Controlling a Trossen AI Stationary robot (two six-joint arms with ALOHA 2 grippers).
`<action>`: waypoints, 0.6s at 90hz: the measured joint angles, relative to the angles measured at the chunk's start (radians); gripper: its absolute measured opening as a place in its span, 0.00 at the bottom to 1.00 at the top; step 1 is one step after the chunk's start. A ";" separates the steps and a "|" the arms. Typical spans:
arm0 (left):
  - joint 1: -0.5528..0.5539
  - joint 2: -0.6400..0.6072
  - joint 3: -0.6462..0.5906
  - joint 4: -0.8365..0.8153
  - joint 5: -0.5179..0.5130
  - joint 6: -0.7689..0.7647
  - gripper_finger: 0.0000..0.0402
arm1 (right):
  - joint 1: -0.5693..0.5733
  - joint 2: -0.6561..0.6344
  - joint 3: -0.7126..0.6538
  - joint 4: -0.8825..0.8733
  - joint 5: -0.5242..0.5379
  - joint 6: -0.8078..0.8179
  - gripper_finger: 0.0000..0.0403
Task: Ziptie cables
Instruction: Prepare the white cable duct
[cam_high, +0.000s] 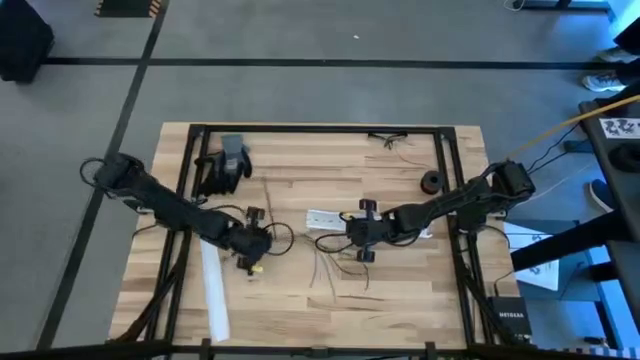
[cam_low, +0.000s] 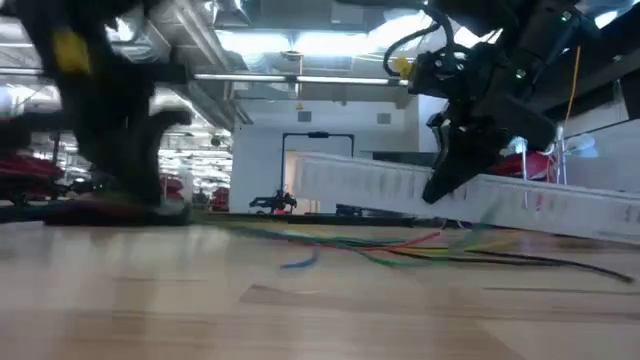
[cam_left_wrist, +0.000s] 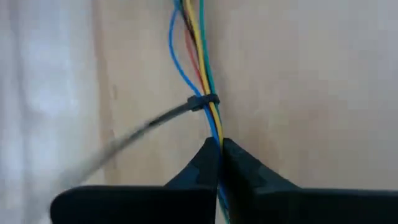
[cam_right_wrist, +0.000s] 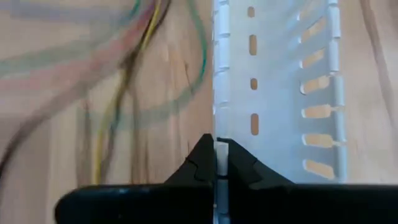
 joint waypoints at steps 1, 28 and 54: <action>-0.007 -0.005 0.003 -0.008 -0.001 0.004 0.00 | -0.001 0.004 0.000 0.010 -0.001 -0.002 0.01; -0.095 -0.047 0.088 -0.015 -0.004 0.042 0.00 | -0.046 0.167 0.036 0.204 -0.098 -0.004 0.01; -0.092 -0.050 0.134 0.005 -0.010 0.065 0.00 | -0.043 0.291 0.228 0.153 -0.163 0.085 0.03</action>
